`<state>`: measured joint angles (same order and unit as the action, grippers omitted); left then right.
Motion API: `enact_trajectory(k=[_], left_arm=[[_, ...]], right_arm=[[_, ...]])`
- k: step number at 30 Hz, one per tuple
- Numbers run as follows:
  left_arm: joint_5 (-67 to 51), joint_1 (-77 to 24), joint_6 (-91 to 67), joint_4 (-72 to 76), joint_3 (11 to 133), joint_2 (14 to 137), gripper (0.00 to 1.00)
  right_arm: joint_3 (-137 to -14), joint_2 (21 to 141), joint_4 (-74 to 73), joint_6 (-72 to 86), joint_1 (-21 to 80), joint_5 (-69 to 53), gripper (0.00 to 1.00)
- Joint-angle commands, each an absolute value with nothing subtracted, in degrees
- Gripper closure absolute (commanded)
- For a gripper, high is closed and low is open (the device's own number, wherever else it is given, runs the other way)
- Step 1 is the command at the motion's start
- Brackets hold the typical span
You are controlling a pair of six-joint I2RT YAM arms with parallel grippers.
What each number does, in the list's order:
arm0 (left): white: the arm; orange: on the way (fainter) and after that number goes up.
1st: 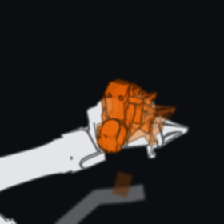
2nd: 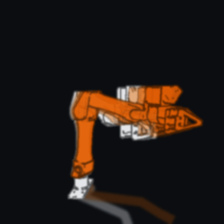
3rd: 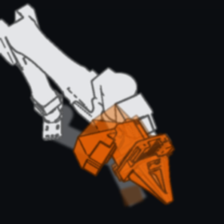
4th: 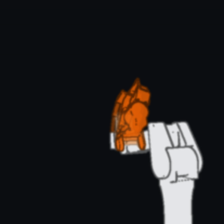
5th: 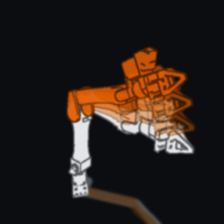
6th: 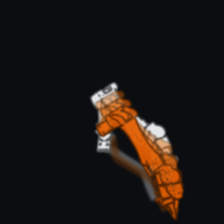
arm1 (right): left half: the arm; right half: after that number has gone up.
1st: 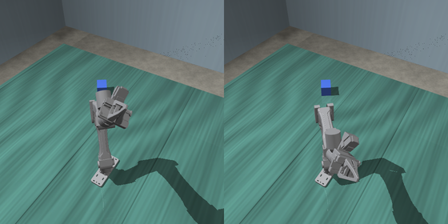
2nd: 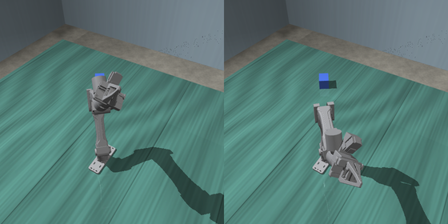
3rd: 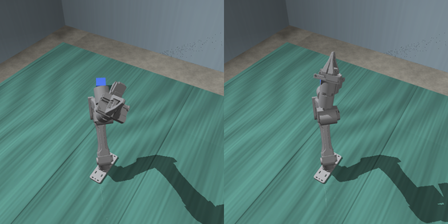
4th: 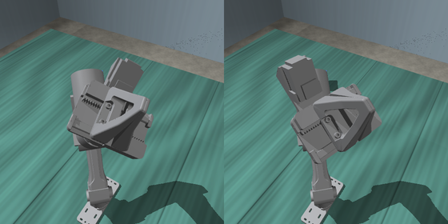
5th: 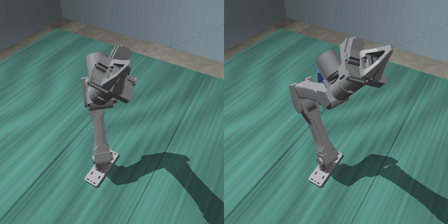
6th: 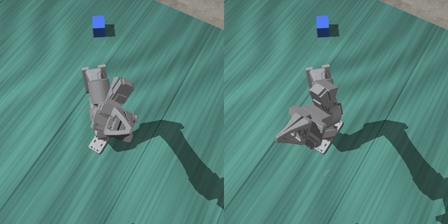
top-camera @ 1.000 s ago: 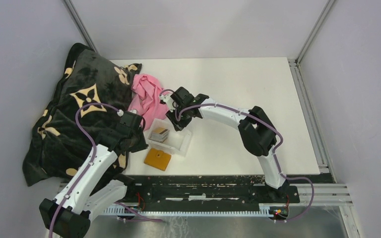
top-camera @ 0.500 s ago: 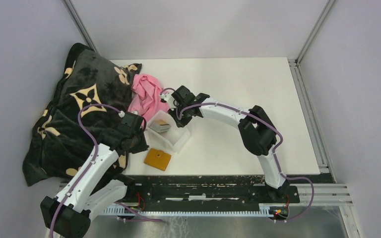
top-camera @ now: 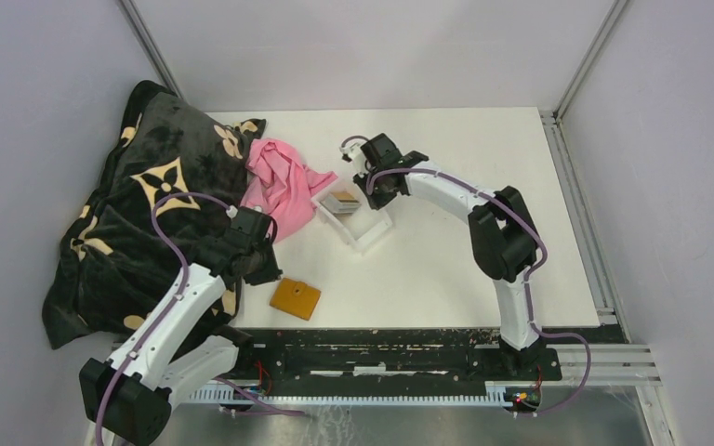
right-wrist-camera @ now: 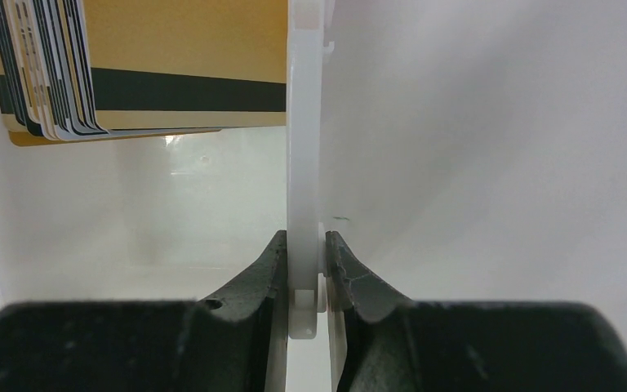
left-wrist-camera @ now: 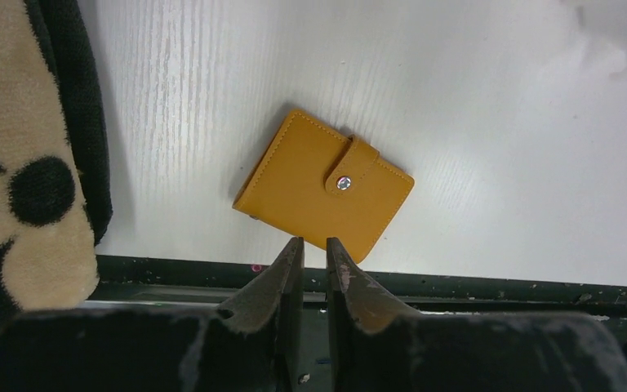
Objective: Put the credit cards into the card holder
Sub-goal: Pick up the storage box at the center of the board, then place the storage box at the center of the board.
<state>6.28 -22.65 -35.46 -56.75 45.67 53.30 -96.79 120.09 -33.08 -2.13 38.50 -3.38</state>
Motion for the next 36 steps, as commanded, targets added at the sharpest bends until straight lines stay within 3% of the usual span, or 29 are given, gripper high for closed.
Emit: enact_trajectory(k=[1,10,19,28,36], left_arm=[[5.13,-23.19,-35.78,-54.17,46.91,53.81,0.77],[4.79,-23.31,-34.99,-52.94,47.48,56.08,0.78],[4.35,-23.42,-34.41,-51.48,48.03,58.22,0.77],[3.67,-23.45,-34.5,-49.82,47.26,58.67,0.77],[3.48,-23.52,-34.74,-48.59,47.43,58.97,0.77]], right_arm=[[-97.86,113.64,-31.5,-3.43,33.54,-0.32,0.99],[-101.34,114.38,-32.43,-5.23,25.8,3.91,0.99],[-106.64,119.15,-32.94,-2.22,24.47,1.82,0.98],[-106.18,120.03,-33.11,-0.09,24.51,1.06,0.68],[-107.29,119.34,-34.03,-1.46,24.48,3.34,0.57]])
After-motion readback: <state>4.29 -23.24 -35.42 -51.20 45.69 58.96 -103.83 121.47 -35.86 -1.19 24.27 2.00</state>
